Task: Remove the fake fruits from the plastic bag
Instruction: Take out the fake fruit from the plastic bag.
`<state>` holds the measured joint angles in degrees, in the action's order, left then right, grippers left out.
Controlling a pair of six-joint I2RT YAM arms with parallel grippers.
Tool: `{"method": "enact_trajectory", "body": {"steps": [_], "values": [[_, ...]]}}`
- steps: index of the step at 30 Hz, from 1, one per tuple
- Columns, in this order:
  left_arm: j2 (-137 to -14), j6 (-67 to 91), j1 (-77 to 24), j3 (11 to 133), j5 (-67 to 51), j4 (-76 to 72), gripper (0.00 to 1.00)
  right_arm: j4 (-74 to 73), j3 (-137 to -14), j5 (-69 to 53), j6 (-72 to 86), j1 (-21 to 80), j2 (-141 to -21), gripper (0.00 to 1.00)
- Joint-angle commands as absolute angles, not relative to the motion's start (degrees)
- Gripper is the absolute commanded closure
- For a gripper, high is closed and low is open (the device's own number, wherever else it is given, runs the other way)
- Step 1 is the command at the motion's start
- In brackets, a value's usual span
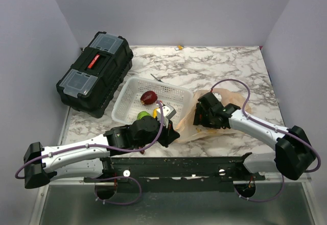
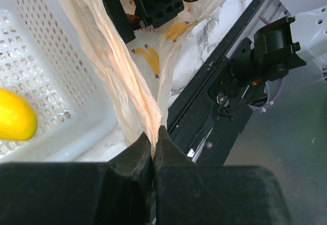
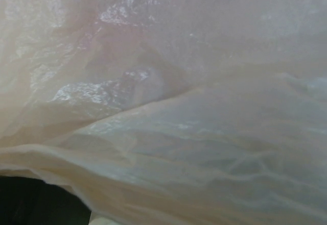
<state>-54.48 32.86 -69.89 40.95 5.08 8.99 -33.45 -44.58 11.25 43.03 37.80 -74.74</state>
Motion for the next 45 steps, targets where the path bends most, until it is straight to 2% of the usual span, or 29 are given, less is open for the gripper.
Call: {"method": "enact_trajectory", "body": {"steps": [1, 10, 14, 26, 27, 29, 30, 36, 45], "values": [[-54.6, 33.1, -70.0, 40.8, 3.6, 8.1, 1.00, -30.6, -41.8, 9.6, 41.9, 37.7, -77.3, 0.20], [-54.7, 33.4, -70.1, 40.4, 3.4, 8.3, 1.00, -28.8, -40.5, 12.6, 43.0, 37.7, -81.9, 0.20], [-54.9, 33.5, -70.1, 40.5, 3.3, 8.0, 1.00, -29.7, -39.5, 11.7, 46.1, 37.7, -82.5, 0.17], [-56.4, 34.0, -70.0, 40.3, 1.5, 6.6, 1.00, -28.0, -34.6, 10.5, 51.3, 37.7, -73.7, 0.15], [-56.5, 34.1, -70.1, 40.4, 1.2, 6.6, 1.00, -27.8, -34.6, 11.3, 51.9, 37.7, -73.3, 0.20], [-56.5, 34.4, -70.1, 40.3, 1.0, 6.4, 1.00, -27.7, -34.9, 13.5, 53.2, 37.7, -72.3, 0.40], [-56.5, 34.5, -70.1, 40.2, 0.9, 6.4, 1.00, -27.6, -35.3, 14.7, 53.6, 37.7, -71.6, 0.46], [-55.7, 34.7, -70.1, 39.5, 1.4, 6.7, 1.00, -30.9, -40.5, 24.4, 54.3, 37.7, -69.5, 0.57], [-55.8, 34.5, -70.1, 39.9, 1.4, 6.8, 1.00, -36.5, -48.0, 38.7, 52.9, 37.7, -70.9, 0.63]]}}
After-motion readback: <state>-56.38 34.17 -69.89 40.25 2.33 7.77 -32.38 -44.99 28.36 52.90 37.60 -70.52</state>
